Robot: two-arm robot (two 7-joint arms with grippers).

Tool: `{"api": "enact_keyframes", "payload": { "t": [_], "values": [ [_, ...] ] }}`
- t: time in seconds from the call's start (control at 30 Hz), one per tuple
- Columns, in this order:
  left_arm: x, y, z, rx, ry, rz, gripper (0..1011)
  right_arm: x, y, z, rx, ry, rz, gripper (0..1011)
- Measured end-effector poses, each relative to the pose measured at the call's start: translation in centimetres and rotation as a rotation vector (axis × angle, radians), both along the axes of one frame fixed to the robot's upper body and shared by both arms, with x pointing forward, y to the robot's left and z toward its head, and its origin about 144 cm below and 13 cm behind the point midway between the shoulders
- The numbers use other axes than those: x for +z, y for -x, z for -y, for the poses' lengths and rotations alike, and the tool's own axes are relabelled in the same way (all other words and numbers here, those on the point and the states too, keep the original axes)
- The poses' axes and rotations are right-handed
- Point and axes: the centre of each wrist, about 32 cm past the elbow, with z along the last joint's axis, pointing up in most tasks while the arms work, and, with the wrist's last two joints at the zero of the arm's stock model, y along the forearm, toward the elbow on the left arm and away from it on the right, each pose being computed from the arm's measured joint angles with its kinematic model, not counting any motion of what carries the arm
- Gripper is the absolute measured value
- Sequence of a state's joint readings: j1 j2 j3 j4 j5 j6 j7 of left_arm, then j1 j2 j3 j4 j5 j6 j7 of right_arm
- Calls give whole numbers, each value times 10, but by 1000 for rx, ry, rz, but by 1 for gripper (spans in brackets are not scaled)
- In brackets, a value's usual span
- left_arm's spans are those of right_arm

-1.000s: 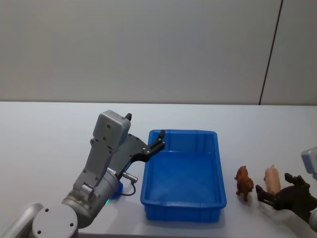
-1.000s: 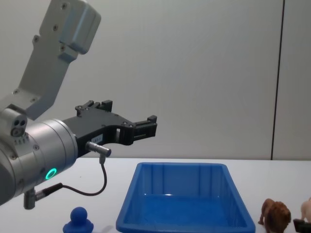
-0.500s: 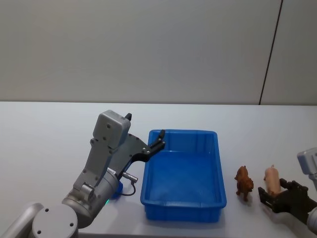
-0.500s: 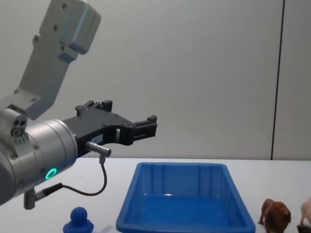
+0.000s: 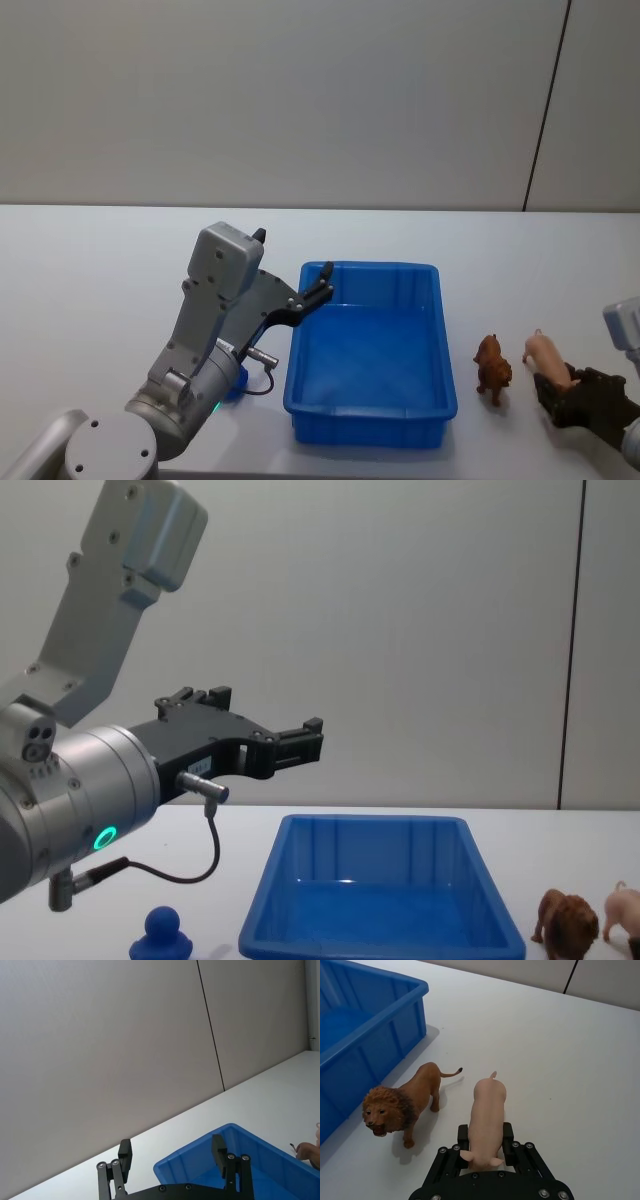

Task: Pick up the two dolls from the table and place them into the box.

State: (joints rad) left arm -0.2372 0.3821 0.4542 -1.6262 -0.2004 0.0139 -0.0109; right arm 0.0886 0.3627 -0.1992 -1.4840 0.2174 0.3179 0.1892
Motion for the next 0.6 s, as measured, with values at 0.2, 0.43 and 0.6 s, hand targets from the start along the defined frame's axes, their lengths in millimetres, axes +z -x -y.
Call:
{"api": "enact_keyframes", "payload": {
  "t": [0.2,0.43,0.6],
  "values": [
    [0,0,0,0,0,0,1002,1,0,0,-10,-3,23,363],
    [0,0,0,0,0,0,1002,9,-4,-1,-16,-12,86,363],
    [0,0,0,0,0,0,1002,23,-10,-3,-1,-25,152,363]
  ]
}}
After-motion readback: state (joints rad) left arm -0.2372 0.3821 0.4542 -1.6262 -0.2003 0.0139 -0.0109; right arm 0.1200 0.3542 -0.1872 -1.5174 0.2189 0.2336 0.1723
